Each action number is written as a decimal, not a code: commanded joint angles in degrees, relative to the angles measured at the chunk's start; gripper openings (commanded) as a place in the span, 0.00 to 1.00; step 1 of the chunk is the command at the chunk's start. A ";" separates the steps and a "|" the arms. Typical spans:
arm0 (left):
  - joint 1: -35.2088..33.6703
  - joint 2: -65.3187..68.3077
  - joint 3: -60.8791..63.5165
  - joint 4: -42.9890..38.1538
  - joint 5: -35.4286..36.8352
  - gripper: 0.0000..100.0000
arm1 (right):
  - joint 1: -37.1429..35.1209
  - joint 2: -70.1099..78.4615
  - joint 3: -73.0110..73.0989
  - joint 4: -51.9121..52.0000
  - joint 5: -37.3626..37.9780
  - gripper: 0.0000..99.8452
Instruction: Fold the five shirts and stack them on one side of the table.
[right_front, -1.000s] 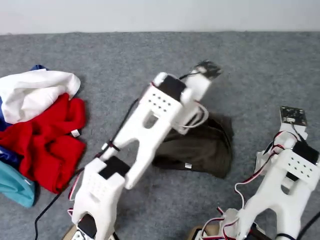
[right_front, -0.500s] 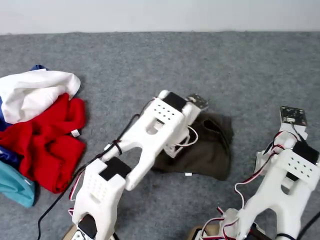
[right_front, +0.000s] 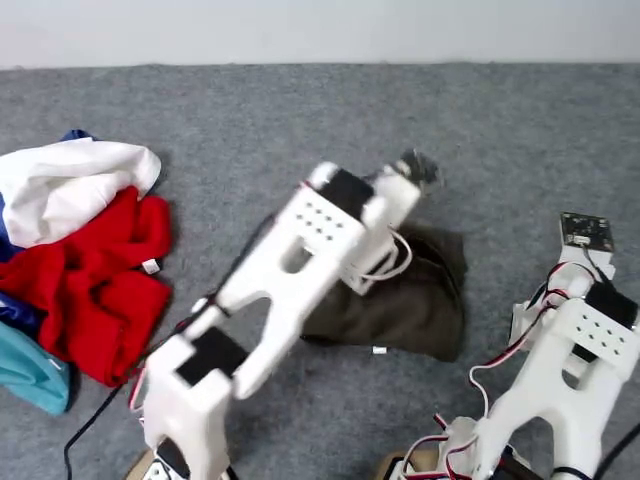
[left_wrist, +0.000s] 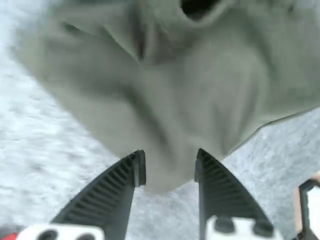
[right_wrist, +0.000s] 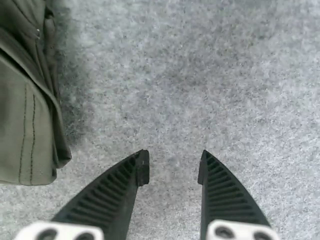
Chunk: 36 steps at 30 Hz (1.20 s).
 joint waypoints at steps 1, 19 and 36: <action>-2.64 -9.58 -1.98 1.32 0.09 0.17 | 0.48 -1.54 -2.29 -0.57 -0.53 0.17; -26.73 -16.53 0.48 1.23 0.09 0.17 | -41.19 -4.62 -27.60 6.29 -0.35 0.17; -26.99 -16.44 0.84 1.23 0.09 0.17 | -40.57 19.21 -27.52 -1.01 -0.18 0.17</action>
